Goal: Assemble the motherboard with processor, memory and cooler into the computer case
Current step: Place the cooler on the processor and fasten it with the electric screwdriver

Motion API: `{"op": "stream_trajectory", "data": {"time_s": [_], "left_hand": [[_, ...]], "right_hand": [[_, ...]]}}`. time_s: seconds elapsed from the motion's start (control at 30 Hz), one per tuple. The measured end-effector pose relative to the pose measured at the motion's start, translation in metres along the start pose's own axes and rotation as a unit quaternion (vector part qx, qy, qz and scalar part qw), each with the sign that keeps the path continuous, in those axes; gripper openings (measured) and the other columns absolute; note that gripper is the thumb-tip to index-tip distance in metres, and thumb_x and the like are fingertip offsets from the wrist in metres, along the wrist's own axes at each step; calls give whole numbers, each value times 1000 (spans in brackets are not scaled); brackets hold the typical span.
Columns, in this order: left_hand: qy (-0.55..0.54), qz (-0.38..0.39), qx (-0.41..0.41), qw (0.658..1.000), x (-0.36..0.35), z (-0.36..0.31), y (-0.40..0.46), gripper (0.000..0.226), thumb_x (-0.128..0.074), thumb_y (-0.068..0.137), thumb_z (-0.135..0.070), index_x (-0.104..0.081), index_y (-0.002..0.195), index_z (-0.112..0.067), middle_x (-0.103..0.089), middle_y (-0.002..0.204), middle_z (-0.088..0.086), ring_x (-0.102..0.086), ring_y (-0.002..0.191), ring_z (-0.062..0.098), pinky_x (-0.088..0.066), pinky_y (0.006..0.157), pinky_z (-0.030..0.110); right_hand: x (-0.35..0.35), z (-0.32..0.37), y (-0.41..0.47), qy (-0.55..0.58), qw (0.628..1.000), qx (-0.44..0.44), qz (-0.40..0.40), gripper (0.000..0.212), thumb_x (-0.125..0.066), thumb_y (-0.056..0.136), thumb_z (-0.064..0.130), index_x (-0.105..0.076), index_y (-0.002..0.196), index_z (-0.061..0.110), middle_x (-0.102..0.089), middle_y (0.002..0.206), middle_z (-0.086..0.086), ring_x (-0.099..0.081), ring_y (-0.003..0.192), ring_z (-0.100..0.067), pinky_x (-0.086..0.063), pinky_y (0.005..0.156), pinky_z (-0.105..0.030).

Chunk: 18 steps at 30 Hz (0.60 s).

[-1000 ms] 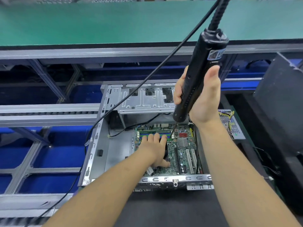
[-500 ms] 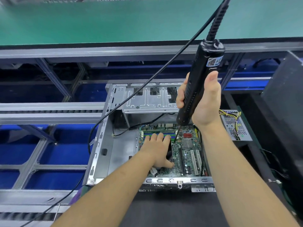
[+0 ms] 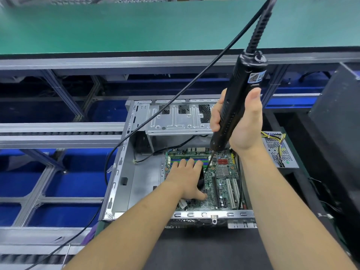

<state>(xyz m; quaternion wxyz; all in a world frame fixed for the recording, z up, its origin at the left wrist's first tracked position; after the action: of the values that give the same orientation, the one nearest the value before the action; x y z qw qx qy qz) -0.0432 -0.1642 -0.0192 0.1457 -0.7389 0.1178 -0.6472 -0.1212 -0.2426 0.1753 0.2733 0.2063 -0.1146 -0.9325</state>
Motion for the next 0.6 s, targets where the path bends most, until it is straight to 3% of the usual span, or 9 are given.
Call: {"op": "stream_trajectory", "data": {"time_s": [0.1, 0.3, 0.6], "left_hand": [[-1, 2, -1, 1000, 0, -1, 0, 105, -67, 72, -71, -20, 149, -18, -35, 145, 8, -33, 132, 34, -27, 111, 51], [31, 37, 9, 999, -3, -4, 2, 104, -61, 77, -72, -13, 151, -16, -27, 149, 10, -27, 134, 36, -26, 111, 52], [80, 102, 32, 991, -6, -7, 7, 112, -52, 83, -75, 6, 157, -13, -7, 161, 16, -14, 144, 42, -18, 116, 56]], "right_hand": [[-2, 1, 0, 1, 1000, -7, 18, 78, -58, 70, 88, -56, 81, 10, -51, 58, -13, -48, 45, -23, -40, 48, -28], [-40, -11, -7, -48, 990, -41, 126, 89, -60, 65, 90, -52, 85, 4, -57, 57, -1, -49, 44, -18, -42, 47, -26], [-28, -11, -7, -30, 994, -19, 100, 86, -58, 67, 89, -52, 83, 5, -55, 57, -6, -48, 44, -21, -41, 48, -29]]}}
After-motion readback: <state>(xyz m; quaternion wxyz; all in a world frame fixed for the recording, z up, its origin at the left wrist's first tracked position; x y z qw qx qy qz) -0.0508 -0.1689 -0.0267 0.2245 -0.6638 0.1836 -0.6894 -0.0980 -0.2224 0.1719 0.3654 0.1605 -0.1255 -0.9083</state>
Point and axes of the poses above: each hand's wrist, its own y-axis towards the middle knuckle, its own x-axis out of the back of the hand, z = x × y, the point moved 7 cm from there along y, towards the middle knuckle
